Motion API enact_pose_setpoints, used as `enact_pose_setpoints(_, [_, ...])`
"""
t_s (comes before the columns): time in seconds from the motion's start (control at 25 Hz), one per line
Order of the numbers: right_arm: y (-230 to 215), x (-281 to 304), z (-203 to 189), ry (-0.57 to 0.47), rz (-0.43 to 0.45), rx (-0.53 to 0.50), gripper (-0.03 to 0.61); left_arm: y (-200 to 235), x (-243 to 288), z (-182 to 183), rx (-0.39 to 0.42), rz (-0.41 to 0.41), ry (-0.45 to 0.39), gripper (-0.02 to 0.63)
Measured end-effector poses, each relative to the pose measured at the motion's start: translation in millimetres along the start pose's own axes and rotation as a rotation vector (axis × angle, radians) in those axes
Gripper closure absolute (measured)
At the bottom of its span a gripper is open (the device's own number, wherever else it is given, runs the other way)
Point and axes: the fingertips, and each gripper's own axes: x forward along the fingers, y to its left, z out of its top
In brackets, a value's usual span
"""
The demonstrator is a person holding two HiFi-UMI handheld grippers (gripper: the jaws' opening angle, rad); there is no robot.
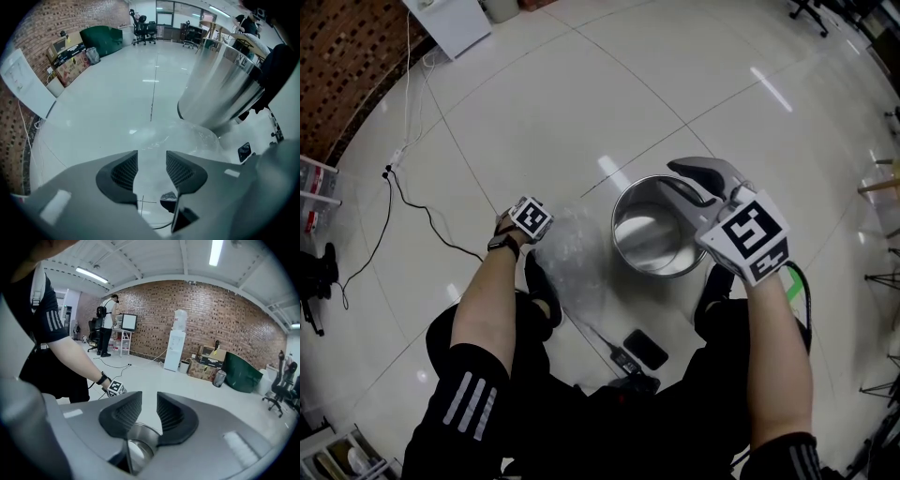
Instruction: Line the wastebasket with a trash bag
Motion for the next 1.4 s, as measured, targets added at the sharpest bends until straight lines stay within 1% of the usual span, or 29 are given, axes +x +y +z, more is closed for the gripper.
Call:
enact_pose_setpoints(0.08, [-0.5,-1.0,0.6,-0.005,-0.005,0.002,0.468,-3.2,-2.1,0.3,0.001,-0.001,-0.005,0.505])
enact_pose_setpoints(0.12, [-0.9,-1.5,0.4,-0.007,-0.007,0.003,0.468,-3.0,-3.9,1.8,0.008,0.006,-0.012,0.572])
enact_pose_setpoints(0.16, [-1.6,-2.3,-0.4,-0.007,-0.01,0.005,0.468,-2.2,-5.8,4.0,0.02,0.018,-0.021,0.62])
enact_pose_setpoints(0.32, [-10.2,-11.1,-2.2,-0.015,-0.03,0.021,0.468,-2.0,-20.7,19.1,0.075,0.051,-0.051,0.621])
enact_pose_setpoints(0.52, [-20.9,-23.2,-2.5,-0.036,-0.06,0.045,0.468,2.1,-55.2,51.1,0.131,0.087,-0.134,0.621])
enact_pose_setpoints(0.72, [-25.4,-33.5,-0.6,-0.055,-0.082,0.06,0.468,0.3,-110.4,100.0,0.19,0.107,-0.262,0.621])
enact_pose_setpoints(0.84, [-30.0,-40.4,-1.5,-0.065,-0.092,0.068,0.468,-2.7,-145.0,131.6,0.248,0.143,-0.33,0.621])
enact_pose_setpoints(0.96, [-34.3,-47.3,-0.5,-0.08,-0.103,0.073,0.468,-9.3,-183.6,164.1,0.322,0.19,-0.395,0.621])
enact_pose_setpoints(1.08, [-38.2,-53.1,1.5,-0.094,-0.113,0.08,0.468,-24.5,-218.2,193.7,0.39,0.216,-0.466,0.621])
enact_pose_setpoints(1.2, [-42.3,-59.6,2.7,-0.109,-0.126,0.091,0.468,-49.9,-247.9,220.2,0.466,0.229,-0.531,0.621])
enact_pose_setpoints(1.4, [-52.9,-73.4,2.2,-0.131,-0.155,0.114,0.468,-112.4,-279.4,256.6,0.6,0.203,-0.621,0.621])
